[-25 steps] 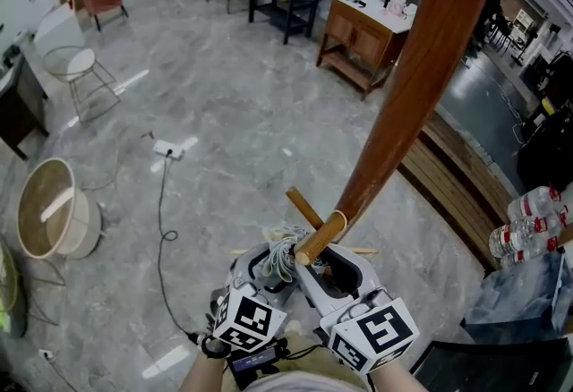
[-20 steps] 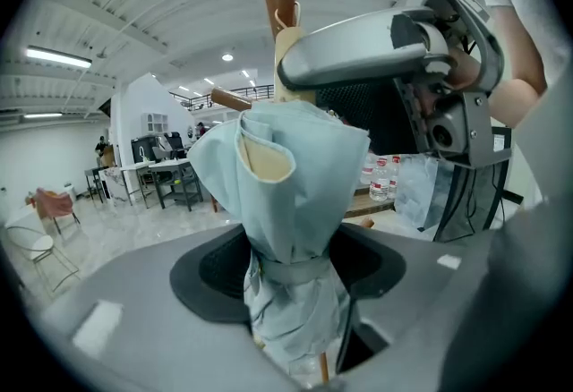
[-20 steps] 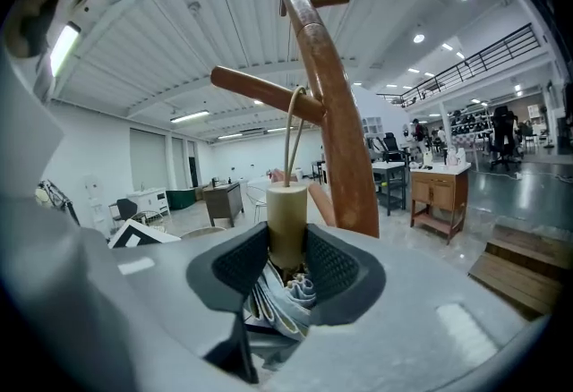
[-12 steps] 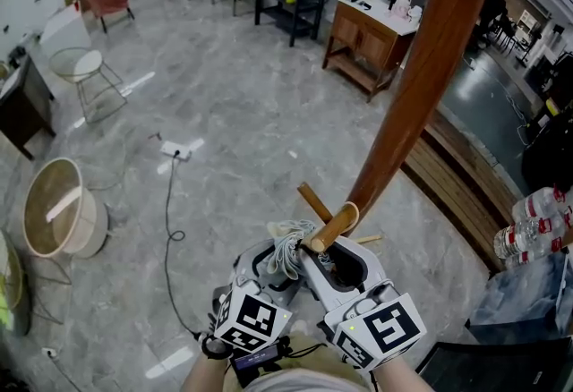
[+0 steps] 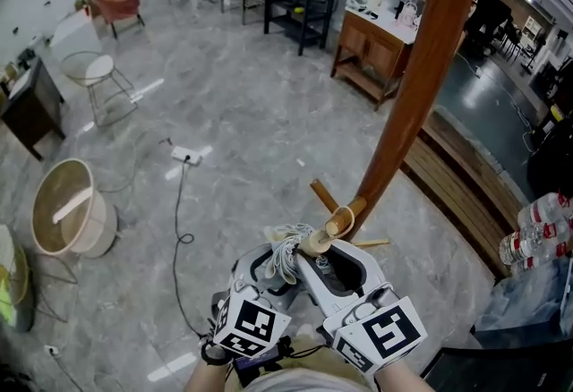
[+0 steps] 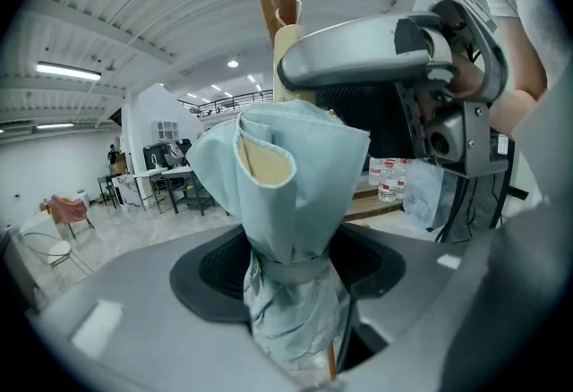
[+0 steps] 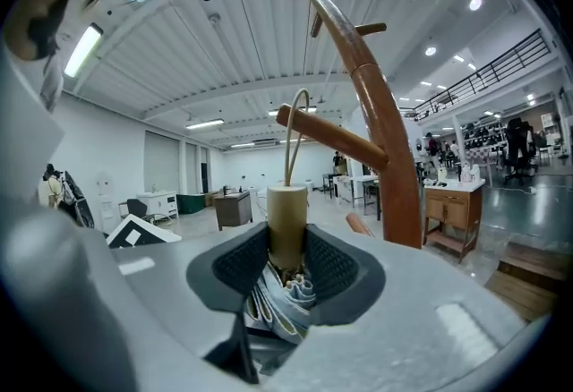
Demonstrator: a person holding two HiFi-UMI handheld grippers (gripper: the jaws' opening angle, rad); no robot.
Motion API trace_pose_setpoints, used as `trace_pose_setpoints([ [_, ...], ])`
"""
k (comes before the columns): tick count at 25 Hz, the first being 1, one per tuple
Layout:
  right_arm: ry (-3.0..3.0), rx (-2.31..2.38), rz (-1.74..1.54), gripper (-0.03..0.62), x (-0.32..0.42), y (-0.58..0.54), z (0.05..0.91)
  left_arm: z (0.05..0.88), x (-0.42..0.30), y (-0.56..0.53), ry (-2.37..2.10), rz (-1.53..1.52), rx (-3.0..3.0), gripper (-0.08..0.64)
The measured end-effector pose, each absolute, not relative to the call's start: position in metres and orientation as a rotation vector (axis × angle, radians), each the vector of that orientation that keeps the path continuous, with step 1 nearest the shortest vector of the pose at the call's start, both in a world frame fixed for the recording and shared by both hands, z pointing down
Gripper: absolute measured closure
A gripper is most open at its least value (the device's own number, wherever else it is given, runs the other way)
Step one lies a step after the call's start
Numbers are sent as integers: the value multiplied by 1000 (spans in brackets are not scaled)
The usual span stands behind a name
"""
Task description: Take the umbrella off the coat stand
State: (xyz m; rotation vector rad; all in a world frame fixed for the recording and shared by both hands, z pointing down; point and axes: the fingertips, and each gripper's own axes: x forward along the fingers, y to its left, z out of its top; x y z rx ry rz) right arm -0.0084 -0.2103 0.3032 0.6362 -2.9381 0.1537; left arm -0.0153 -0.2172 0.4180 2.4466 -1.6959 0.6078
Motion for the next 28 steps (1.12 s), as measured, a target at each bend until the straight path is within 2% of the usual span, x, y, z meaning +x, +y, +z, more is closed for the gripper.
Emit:
trace_pose_setpoints([
  [28, -2916, 91, 178, 465, -89, -119, 322, 437, -94, -119, -1961, 615, 2043, 267],
])
